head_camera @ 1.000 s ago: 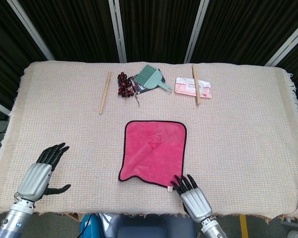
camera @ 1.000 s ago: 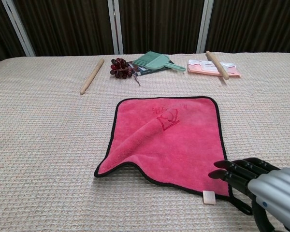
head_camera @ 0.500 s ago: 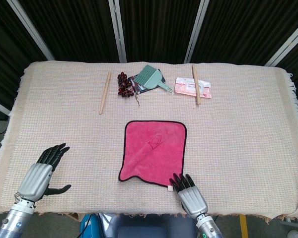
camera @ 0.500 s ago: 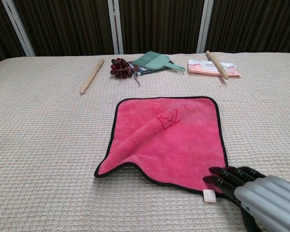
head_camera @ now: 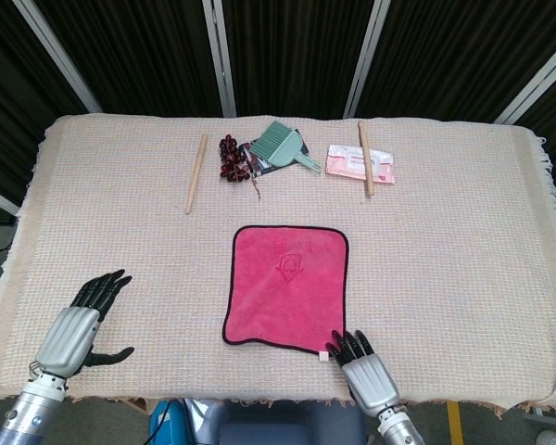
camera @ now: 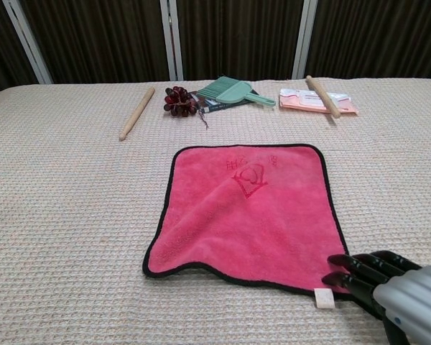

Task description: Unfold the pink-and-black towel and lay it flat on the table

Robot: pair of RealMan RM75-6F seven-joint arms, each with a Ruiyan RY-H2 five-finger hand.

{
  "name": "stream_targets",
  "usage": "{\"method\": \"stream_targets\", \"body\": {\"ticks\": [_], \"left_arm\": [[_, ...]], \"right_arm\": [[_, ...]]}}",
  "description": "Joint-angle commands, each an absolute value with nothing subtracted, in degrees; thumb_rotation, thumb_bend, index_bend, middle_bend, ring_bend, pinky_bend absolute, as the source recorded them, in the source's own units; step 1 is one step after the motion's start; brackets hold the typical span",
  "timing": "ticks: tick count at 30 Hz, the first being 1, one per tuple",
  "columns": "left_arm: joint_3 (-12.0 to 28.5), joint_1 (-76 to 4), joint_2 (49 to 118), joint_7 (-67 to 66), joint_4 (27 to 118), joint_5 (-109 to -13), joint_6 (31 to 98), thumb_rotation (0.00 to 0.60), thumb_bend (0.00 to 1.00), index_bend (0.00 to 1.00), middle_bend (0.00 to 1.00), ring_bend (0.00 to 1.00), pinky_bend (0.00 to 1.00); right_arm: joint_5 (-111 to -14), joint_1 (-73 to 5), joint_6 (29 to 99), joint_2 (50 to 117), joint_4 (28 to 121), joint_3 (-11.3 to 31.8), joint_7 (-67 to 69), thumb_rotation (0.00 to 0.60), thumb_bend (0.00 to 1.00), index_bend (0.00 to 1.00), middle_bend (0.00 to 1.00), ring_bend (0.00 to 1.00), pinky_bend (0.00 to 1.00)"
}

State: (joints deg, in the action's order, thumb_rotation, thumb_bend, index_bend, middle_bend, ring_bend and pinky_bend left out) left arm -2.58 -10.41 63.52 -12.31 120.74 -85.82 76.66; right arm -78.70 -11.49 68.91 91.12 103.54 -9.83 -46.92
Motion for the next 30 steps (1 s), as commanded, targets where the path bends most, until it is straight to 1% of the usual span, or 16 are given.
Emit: {"method": "stream_targets", "body": {"ticks": [1, 30], "left_arm": [[-2.47, -10.46, 63.43, -12.11, 120.7, -85.82, 76.57, 0.6, 0.09, 0.07, 0.0, 0.0, 0.0], [-2.25, -10.31, 63.39, -11.91, 120.76, -85.72, 76.26, 0.6, 0.09, 0.07, 0.0, 0.0, 0.0]], "right_arm": [[-79.14, -11.29, 69.08, 90.7, 103.64, -10.29, -46.65, 0.6, 1.0, 0.18, 0.0, 0.0, 0.0], [-79.56, -9.82, 69.99, 87.95, 104.08, -11.24, -46.28, 0.6, 1.0, 0.2, 0.0, 0.0, 0.0]]}}
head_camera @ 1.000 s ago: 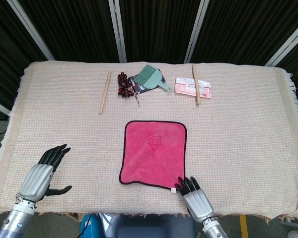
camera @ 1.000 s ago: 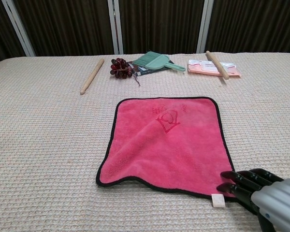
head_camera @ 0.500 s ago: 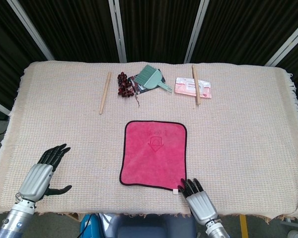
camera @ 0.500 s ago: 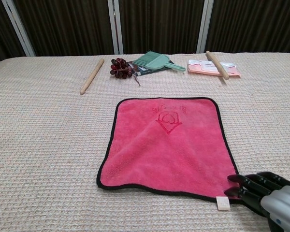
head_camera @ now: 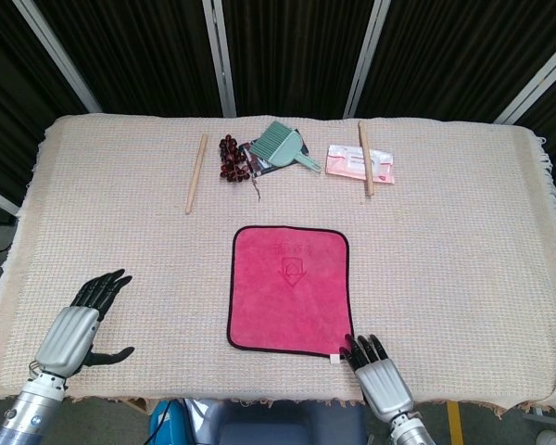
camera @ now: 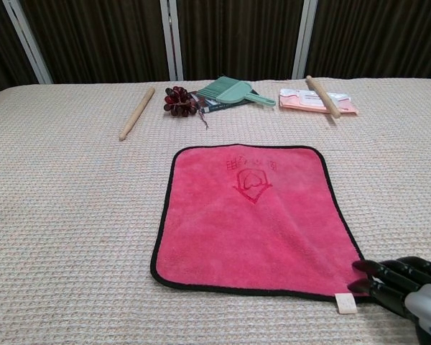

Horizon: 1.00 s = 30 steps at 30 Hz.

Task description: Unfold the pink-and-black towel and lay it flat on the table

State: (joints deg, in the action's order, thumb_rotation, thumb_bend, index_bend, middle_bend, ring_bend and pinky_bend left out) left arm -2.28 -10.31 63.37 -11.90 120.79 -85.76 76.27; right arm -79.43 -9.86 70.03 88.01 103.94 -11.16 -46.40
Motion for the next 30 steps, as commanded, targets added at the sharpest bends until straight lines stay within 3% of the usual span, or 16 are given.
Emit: {"method": "stream_targets", "body": {"ticks": [1, 5, 10, 19, 24, 30], "left_arm": [[-2.22, -10.31, 63.4, -11.92, 120.75, -85.69, 76.27, 0.6, 0.09, 0.07, 0.0, 0.0, 0.0], [-2.12, -10.28, 63.38, -11.81, 120.75, -85.67, 76.36, 0.6, 0.09, 0.07, 0.0, 0.0, 0.0], [-2.13, -10.28, 63.21, -11.53, 120.8, -85.81, 76.33, 0.6, 0.09, 0.07, 0.0, 0.0, 0.0], [-2.25, -9.6, 62.56, -9.79, 119.78, -87.72, 77.85, 0.6, 0.09, 0.05, 0.0, 0.0, 0.0], [-2.1, -7.52, 62.72, -9.96, 115.76, -89.34, 82.08, 0.6, 0.08, 0.04, 0.0, 0.0, 0.0], [-1.33, -4.86, 63.28, -14.24, 109.48, -89.45, 87.27, 0.6, 0.04, 0.02, 0.0, 0.0, 0.0]], "right_arm": [[-79.73, -9.81, 69.98, 87.88, 104.25, -11.3, -46.19, 0.6, 1.0, 0.2, 0.0, 0.0, 0.0], [-81.23, -9.8, 70.01, 87.6, 104.94, -11.75, -45.46, 0.6, 0.95, 0.13, 0.0, 0.0, 0.0], [-83.65, -9.6, 70.85, 87.41, 105.36, -11.89, -44.03, 0.6, 0.77, 0.0, 0.0, 0.0, 0.0], [-89.09, -9.21, 76.97, 82.84, 107.2, -8.55, -39.13, 0.6, 0.55, 0.0, 0.0, 0.0, 0.0], [-88.21, -8.0, 82.84, 77.4, 106.19, -3.84, -30.81, 0.6, 0.47, 0.0, 0.0, 0.0, 0.0], [-86.31, -6.83, 85.02, 72.58, 102.02, -1.45, -20.58, 0.6, 0.37, 0.0, 0.0, 0.0, 0.0]]}}
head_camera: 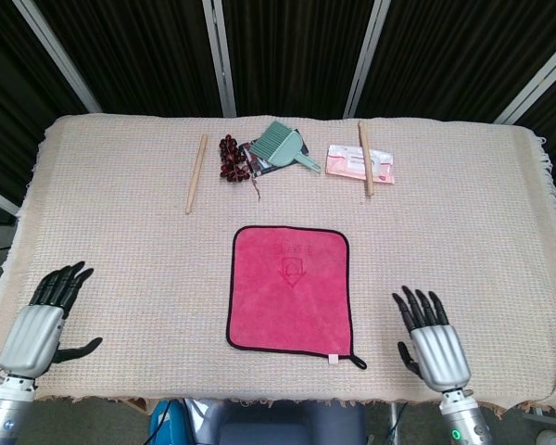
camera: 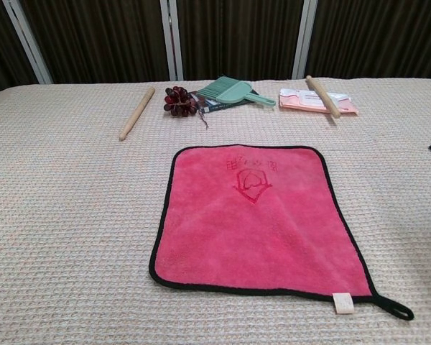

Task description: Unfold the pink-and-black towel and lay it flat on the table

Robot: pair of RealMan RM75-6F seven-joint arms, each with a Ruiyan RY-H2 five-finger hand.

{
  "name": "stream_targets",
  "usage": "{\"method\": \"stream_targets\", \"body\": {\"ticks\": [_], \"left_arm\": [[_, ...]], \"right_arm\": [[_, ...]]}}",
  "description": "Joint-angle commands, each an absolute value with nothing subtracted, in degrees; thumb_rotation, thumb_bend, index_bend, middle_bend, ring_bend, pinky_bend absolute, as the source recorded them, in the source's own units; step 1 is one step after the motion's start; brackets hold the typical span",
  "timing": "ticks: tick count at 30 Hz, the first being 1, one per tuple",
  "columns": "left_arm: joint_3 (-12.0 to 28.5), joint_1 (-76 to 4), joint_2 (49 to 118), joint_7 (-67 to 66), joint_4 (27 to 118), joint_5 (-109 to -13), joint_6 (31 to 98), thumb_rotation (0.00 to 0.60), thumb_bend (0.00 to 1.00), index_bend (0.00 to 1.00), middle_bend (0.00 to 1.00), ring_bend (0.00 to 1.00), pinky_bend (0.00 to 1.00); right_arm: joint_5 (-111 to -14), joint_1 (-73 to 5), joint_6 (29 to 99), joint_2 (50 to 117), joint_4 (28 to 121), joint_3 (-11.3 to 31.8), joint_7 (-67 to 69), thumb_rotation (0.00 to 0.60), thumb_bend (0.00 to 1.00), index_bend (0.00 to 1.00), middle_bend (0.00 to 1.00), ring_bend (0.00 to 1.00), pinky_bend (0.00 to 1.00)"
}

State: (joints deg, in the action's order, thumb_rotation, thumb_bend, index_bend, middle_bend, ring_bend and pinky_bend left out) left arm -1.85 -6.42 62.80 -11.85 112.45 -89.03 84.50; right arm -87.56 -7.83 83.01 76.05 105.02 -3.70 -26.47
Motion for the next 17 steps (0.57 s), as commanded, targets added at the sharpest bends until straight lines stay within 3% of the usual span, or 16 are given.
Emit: {"method": "stream_targets", "body": {"ticks": [1, 4, 17], "left_arm": [[-1.06, -4.11, 63.57, -15.16, 107.98, -89.76, 88.94, 0.6, 0.04, 0.01, 0.0, 0.0, 0.0], [-0.96, -2.17, 64.15, -15.01, 104.13, -89.85, 92.07, 0.6, 0.03, 0.01, 0.0, 0.0, 0.0], [0.91, -0.89, 63.48, -10.95, 97.78, -86.41, 92.48, 0.6, 0.0, 0.0, 0.0, 0.0, 0.0]], "right_arm": [[-85.9, -6.53, 85.42, 71.97, 101.61, -1.02, -18.68, 0.6, 0.36, 0.0, 0.0, 0.0, 0.0], [-86.57, -6.04, 86.68, 71.13, 101.61, -0.24, -14.33, 0.6, 0.36, 0.0, 0.0, 0.0, 0.0], [-87.37, -5.14, 87.3, 70.74, 102.29, 0.57, -14.98, 0.6, 0.29, 0.0, 0.0, 0.0, 0.0]]}}
